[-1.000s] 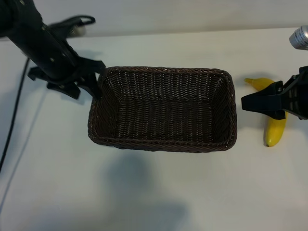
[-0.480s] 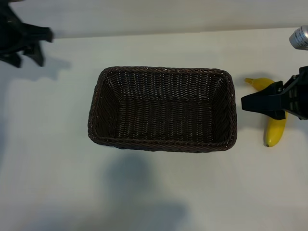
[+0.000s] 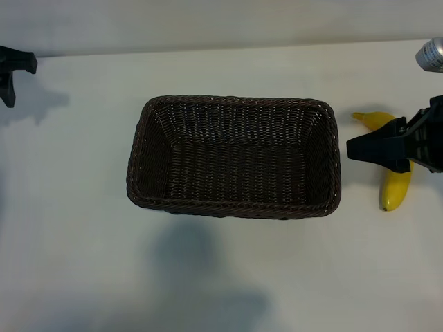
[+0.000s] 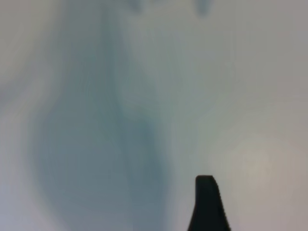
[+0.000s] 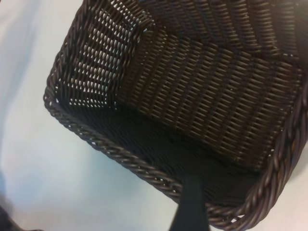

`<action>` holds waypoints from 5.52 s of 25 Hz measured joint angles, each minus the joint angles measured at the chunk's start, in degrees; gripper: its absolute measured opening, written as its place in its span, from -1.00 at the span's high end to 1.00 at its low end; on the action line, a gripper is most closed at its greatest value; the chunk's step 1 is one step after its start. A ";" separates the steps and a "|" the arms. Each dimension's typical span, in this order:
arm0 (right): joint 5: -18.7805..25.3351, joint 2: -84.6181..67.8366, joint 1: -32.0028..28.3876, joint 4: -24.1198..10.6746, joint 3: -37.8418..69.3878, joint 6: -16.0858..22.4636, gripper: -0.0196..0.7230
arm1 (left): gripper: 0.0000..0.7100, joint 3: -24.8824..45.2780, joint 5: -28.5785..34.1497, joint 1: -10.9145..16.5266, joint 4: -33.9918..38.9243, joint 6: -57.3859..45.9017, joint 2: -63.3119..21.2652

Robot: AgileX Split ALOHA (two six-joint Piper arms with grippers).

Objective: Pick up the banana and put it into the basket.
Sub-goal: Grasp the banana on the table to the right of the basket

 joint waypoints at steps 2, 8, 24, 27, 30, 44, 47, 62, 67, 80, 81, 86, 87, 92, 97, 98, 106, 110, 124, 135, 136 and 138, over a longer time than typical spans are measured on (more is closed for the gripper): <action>0.06 0.00 0.00 0.00 0.00 0.00 -0.65 | -0.46 0.00 -0.01 0.00 0.03 0.67 -1.36; 0.06 0.00 0.00 0.00 0.00 0.01 -0.65 | -0.46 0.95 -0.01 0.00 -0.02 2.04 -9.61; 0.10 0.00 0.00 0.00 0.00 0.23 -0.65 | -0.46 31.70 -0.18 0.00 -0.02 0.77 -48.48; 0.10 0.00 0.00 0.00 0.00 0.26 -0.65 | -0.46 37.52 -0.99 0.00 -0.08 -0.15 -55.55; 0.10 0.00 0.00 0.00 0.00 0.36 -0.65 | -0.46 43.62 -2.72 0.00 -0.66 -0.76 -63.93; 0.17 0.00 0.00 0.00 0.00 0.36 -0.65 | -0.46 61.94 -8.02 0.00 -4.31 -1.03 -82.25; 0.17 0.00 0.00 0.00 0.00 0.36 -0.65 | -0.44 62.66 -7.81 0.00 -4.31 -0.55 -83.14; -0.37 0.00 0.00 -0.05 0.00 0.40 -0.65 | -0.25 62.65 -7.79 0.00 -4.31 -0.36 -89.78; -0.42 0.00 0.00 -0.05 0.00 1.06 -0.65 | -0.23 62.65 -7.69 0.00 -4.31 -0.36 -99.93; -2.93 4.63 0.00 -3.58 -6.84 7.45 -0.65 | -0.22 62.91 -7.40 0.00 -4.60 -0.33 -107.01; -3.08 5.83 0.00 -3.97 -8.23 7.85 -0.65 | -0.22 62.91 -7.40 0.00 -4.60 -0.33 -107.01; -2.52 11.84 0.00 -6.69 -14.55 10.30 -0.65 | -0.22 62.91 -7.40 0.00 -4.60 -0.29 -107.01; -1.96 13.30 0.00 -8.63 -16.23 11.68 -0.65 | -0.22 62.95 -7.40 0.00 -4.60 -0.20 -107.01; 2.59 18.36 0.00 -22.43 -23.58 24.71 -0.65 | -0.22 62.97 -7.40 0.00 -4.66 -0.20 -107.01; 7.63 20.08 0.00 -36.68 -28.22 38.98 -0.65 | -0.22 63.01 -7.40 0.00 -4.71 -0.20 -107.01; 8.38 20.08 0.00 -38.94 -28.44 40.90 -0.65 | -0.22 63.01 -7.40 0.00 -4.71 -0.20 -107.01; 15.70 20.15 4.63 -57.61 -28.60 54.56 -0.65 | -0.22 63.01 -7.40 0.00 -4.71 -0.20 -107.01; 14.20 20.15 7.37 -59.33 -28.60 56.83 -0.65 | -0.22 63.01 -7.40 0.00 -4.71 -0.20 -107.01; 3.85 30.29 8.06 -61.11 -28.65 57.15 -0.65 | -0.22 63.01 -7.40 0.00 -4.71 -0.26 -107.01; -0.73 35.53 8.06 -63.54 -28.65 57.80 -0.65 | -0.22 63.01 -7.40 0.00 -4.71 -0.26 -107.01; -1.16 35.78 8.06 -63.70 -28.65 57.80 -0.65 | -0.22 63.01 -7.40 0.00 -4.71 -0.26 -107.01; -1.78 36.38 8.06 -64.12 -28.65 57.85 -0.65 | -0.22 63.01 -7.40 0.00 -4.71 -0.26 -107.01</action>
